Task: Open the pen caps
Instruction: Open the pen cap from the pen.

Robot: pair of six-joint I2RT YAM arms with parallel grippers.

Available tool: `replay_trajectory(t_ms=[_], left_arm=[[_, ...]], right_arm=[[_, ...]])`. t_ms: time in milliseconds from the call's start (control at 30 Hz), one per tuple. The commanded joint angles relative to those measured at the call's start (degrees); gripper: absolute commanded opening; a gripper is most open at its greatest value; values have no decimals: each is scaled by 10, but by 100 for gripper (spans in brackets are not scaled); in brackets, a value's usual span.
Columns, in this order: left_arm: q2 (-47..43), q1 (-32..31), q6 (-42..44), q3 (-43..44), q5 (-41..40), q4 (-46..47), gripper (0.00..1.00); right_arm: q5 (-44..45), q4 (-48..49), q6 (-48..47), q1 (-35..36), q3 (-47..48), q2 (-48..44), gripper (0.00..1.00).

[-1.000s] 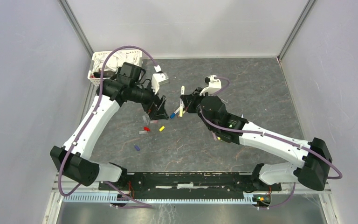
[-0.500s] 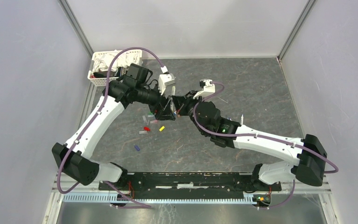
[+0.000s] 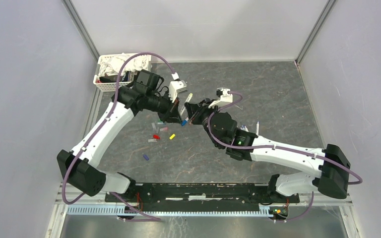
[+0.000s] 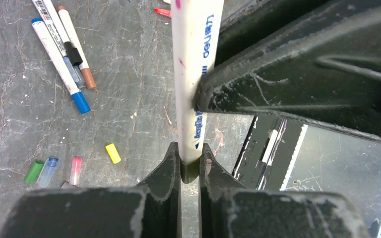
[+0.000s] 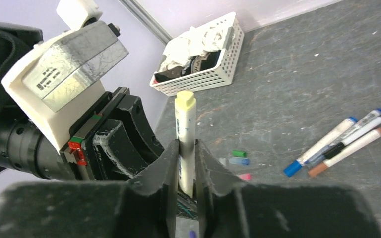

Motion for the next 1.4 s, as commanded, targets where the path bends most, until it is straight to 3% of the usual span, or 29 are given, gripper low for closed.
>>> replay_trajectory(t_ms=[0, 200, 333, 600, 967, 1367], left_arm=[[-15, -4, 44, 5, -40, -8, 2], [-51, -9, 213, -47, -153, -54, 2], [-102, -27, 338, -111, -244, -77, 2], [-156, -99, 454, -137, -325, -127, 2], [-142, -151, 460, -121, -373, -129, 2], [-126, -181, 450, -99, -392, -129, 2]], right_arm=[[-1, -19, -20, -1, 2, -33, 33], [-246, -111, -40, -124, 25, -83, 56], [-423, -188, -77, -203, 71, -70, 63], [-727, -264, -95, -231, 126, 56, 73], [-810, -202, -53, -187, 125, 127, 72], [-846, -209, -61, -147, 171, 216, 65]])
